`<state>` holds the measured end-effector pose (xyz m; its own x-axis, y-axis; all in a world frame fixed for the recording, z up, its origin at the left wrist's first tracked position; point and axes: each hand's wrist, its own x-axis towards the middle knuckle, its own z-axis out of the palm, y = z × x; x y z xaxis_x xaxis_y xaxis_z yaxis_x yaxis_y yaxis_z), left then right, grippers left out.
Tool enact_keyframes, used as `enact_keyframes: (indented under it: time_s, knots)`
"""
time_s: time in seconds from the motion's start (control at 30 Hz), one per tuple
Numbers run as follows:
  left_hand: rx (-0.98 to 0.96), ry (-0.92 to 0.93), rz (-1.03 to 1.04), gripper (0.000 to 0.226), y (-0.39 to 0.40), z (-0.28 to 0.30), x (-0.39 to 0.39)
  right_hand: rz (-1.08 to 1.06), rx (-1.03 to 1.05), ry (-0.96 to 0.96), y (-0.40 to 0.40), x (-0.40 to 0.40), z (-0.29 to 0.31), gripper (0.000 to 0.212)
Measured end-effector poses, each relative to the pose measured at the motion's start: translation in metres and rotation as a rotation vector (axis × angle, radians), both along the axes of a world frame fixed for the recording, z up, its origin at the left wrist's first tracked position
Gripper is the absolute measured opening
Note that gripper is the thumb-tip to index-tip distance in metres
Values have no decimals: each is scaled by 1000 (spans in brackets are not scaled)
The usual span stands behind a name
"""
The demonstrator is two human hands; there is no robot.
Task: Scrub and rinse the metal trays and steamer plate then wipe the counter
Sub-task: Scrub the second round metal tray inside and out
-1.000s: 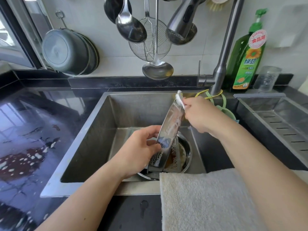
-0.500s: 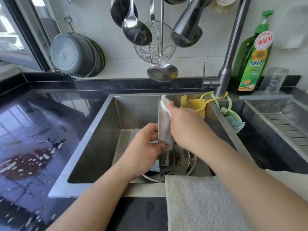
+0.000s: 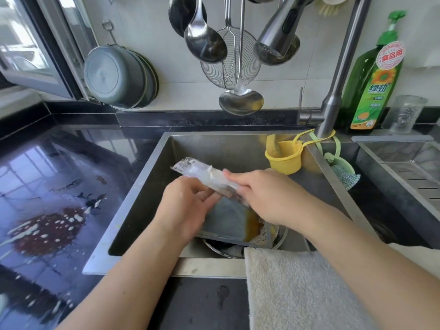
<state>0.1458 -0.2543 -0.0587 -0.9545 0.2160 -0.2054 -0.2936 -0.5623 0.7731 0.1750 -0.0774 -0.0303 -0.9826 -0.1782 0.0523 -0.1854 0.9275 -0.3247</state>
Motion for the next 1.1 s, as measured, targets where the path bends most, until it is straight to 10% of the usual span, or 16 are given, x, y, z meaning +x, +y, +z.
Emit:
enact_keyframes:
  time_s: [1.1]
  knots:
    - [241, -127, 108, 26, 6, -1, -9, -266, 105, -26, 19, -2, -6, 52]
